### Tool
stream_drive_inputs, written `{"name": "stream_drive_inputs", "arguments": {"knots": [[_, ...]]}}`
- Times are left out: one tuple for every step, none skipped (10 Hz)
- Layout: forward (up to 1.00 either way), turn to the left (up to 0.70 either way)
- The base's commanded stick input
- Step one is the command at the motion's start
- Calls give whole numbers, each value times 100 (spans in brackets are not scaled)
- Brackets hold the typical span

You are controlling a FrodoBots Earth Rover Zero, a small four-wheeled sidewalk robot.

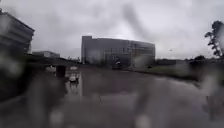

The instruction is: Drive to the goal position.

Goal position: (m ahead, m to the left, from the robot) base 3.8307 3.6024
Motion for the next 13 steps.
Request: {"name": "stream_drive_inputs", "arguments": {"knots": [[0, 0], [0, 0], [0, 0], [0, 0], [0, 18], [0, 45], [0, 45], [0, 3], [0, 0], [0, 0], [0, 0], [0, 0], [0, 0]]}}
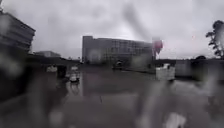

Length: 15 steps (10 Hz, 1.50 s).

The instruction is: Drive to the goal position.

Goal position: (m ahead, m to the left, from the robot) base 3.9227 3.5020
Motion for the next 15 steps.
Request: {"name": "stream_drive_inputs", "arguments": {"knots": [[0, 0], [0, 0], [0, 0], [0, 0], [23, 41], [100, 27], [100, 27], [100, 27], [100, 27], [100, 27], [100, 27], [100, 27], [100, 27], [100, 27], [0, 0]]}}
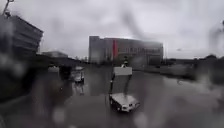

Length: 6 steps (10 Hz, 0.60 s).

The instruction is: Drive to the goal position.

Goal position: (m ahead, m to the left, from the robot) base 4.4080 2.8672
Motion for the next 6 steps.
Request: {"name": "stream_drive_inputs", "arguments": {"knots": [[0, 0], [0, 0], [0, 0], [0, 0], [0, 0], [0, 0]]}}
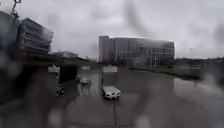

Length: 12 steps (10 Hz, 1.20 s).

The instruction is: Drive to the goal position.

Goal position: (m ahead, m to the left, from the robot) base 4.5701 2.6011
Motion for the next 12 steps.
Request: {"name": "stream_drive_inputs", "arguments": {"knots": [[0, 0], [0, 0], [9, 0], [64, 0], [100, 0], [100, 0], [100, 0], [100, 0], [100, -19], [100, -27], [100, -27], [100, -27]]}}
